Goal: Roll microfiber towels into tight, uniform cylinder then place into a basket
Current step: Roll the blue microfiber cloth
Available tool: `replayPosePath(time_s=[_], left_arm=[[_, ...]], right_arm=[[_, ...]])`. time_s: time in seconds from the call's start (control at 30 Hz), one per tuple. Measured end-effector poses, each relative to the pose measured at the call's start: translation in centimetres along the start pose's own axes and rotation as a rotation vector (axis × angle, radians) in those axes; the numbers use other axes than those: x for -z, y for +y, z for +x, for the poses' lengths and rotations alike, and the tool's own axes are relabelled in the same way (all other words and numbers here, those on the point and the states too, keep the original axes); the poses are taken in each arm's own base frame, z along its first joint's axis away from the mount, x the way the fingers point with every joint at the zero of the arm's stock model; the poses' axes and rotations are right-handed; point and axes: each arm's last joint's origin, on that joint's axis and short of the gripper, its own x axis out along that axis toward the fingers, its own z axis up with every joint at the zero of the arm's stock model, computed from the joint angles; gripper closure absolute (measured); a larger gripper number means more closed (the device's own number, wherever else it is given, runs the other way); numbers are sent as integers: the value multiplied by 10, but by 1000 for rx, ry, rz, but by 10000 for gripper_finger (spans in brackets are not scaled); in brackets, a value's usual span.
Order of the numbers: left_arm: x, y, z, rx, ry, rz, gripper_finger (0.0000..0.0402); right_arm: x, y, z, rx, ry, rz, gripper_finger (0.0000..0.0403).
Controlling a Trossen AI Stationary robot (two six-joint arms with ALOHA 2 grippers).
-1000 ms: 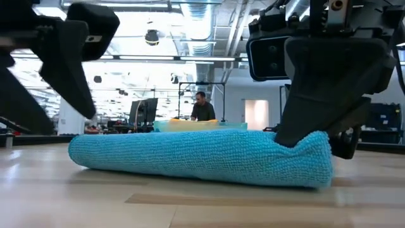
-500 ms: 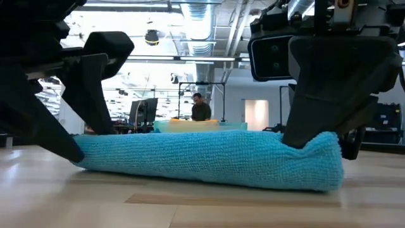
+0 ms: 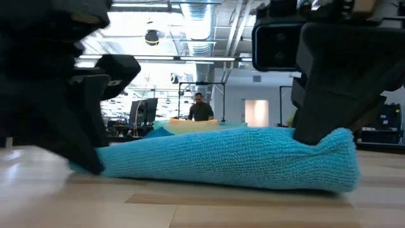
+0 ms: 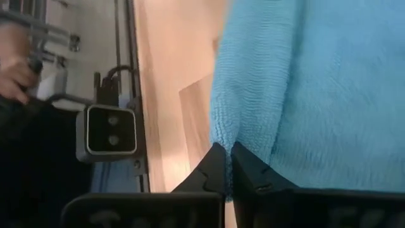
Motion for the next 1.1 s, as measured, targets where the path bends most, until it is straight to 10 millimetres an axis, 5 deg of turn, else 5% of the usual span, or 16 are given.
replayPosePath(time_s=[0.33,0.8,1.1], left_arm=[[-10,24,-7,320,36,-351,397],[-8,81,11,608,260,-970,395],[-6,95,14,698,322,-1093,396]], right_arm=[[11,13,2,-47,-10,-211,363],[36,28,4,-88,51,-489,209],[41,37,-2,60,-92,-821,227]])
